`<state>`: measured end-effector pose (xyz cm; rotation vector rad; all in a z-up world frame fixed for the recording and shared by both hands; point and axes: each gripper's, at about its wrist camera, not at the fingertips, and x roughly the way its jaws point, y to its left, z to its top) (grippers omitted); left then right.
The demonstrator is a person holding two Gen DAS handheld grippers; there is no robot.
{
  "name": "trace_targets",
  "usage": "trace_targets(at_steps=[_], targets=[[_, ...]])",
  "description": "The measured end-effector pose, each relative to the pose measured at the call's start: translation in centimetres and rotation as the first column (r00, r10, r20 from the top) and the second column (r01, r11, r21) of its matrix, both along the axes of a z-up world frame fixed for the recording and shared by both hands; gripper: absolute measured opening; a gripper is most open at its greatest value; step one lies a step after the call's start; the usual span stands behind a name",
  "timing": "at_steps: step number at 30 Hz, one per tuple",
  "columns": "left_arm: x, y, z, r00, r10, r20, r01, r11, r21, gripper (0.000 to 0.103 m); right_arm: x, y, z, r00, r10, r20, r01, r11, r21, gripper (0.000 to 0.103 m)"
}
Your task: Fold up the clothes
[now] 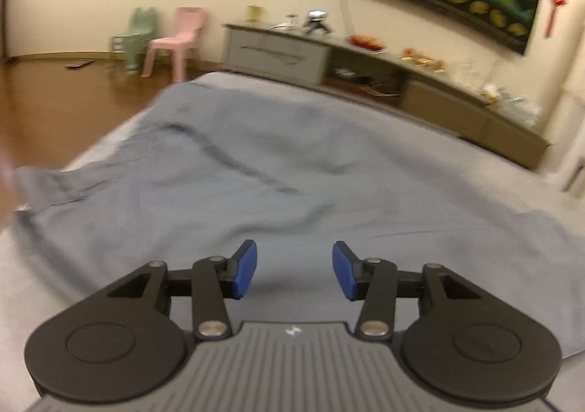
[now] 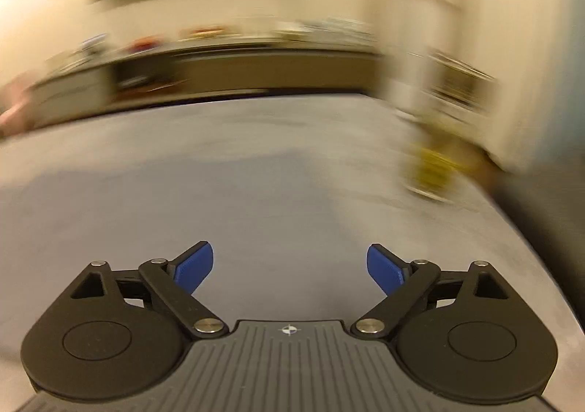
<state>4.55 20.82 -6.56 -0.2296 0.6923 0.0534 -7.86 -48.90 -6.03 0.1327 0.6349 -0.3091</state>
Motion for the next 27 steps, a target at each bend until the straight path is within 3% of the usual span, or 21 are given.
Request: trace_targets(at_steps=[2, 3, 6, 10, 13, 16, 18, 19, 21, 22, 24, 26, 27], targets=[[0.7, -0.7, 0.0, 1.000, 0.012, 0.010, -0.011, 0.999, -0.045, 0.050, -1.0, -3.2, -0.3, 0.995, -0.094, 0.021, 0.093, 0.994, 0.063, 0.092], [0.9, -0.7, 0.0, 0.999, 0.040, 0.010, -0.040, 0.997, -0.063, 0.050, -1.1, -3.2, -0.3, 0.997, -0.070, 0.038, 0.067, 0.994, 0.083, 0.092], [1.3, 1.3, -0.9, 0.989, 0.145, -0.026, -0.146, 0.984, -0.097, 0.049, -0.4, -0.3, -0.5, 0.993, 0.104, 0.063, -0.111, 0.986, 0.126, 0.092], [-0.7, 5.8, -1.7, 0.957, 0.284, -0.056, -0.288, 0.952, -0.106, 0.049, 2.2, 3.4, -1.8, 0.969, 0.244, -0.034, -0.238, 0.963, 0.127, 0.092], [-4.0, 10.2, -1.7, 0.891, 0.450, -0.052, -0.451, 0.872, -0.188, 0.052, 3.7, 4.8, -2.0, 0.962, 0.259, -0.083, -0.252, 0.964, 0.084, 0.092], [-7.4, 14.5, -2.4, 0.810, 0.581, -0.081, -0.570, 0.747, -0.342, 0.054, 3.9, 8.3, -0.7, 0.963, 0.257, -0.078, -0.263, 0.962, -0.075, 0.092], [-8.5, 16.6, -3.1, 0.797, 0.596, -0.100, -0.575, 0.696, -0.431, 0.057, 3.6, 12.3, 0.3, 0.952, 0.302, -0.054, -0.306, 0.933, -0.190, 0.092], [-9.1, 17.6, -3.4, 0.791, 0.602, -0.110, -0.574, 0.668, -0.473, 0.058, 3.4, 15.3, 0.7, 0.930, 0.366, -0.034, -0.366, 0.912, -0.185, 0.092], [-9.4, 18.6, -3.8, 0.796, 0.593, -0.121, -0.562, 0.649, -0.513, 0.060, 2.9, 21.4, 1.4, 0.872, 0.489, 0.006, -0.480, 0.859, -0.177, 0.092], [-9.4, 18.9, -3.9, 0.799, 0.589, -0.123, -0.557, 0.645, -0.523, 0.060, 2.5, 24.9, 1.3, 0.828, 0.561, 0.006, -0.554, 0.818, -0.153, 0.092], [-9.4, 19.5, -4.2, 0.804, 0.582, -0.126, -0.547, 0.638, -0.542, 0.064, 1.8, 33.5, 0.8, 0.689, 0.724, -0.021, -0.720, 0.681, -0.133, 0.092], [-9.3, 19.9, -4.4, 0.809, 0.573, -0.130, -0.539, 0.635, -0.554, 0.067, 0.5, 42.6, 0.4, 0.508, 0.860, -0.060, -0.853, 0.491, -0.179, 0.093], [-9.1, 20.0, -4.6, 0.812, 0.568, -0.131, -0.535, 0.637, -0.555, 0.069, 0.6, 46.3, 0.3, 0.445, 0.894, -0.063, -0.884, 0.426, -0.194, 0.096]])
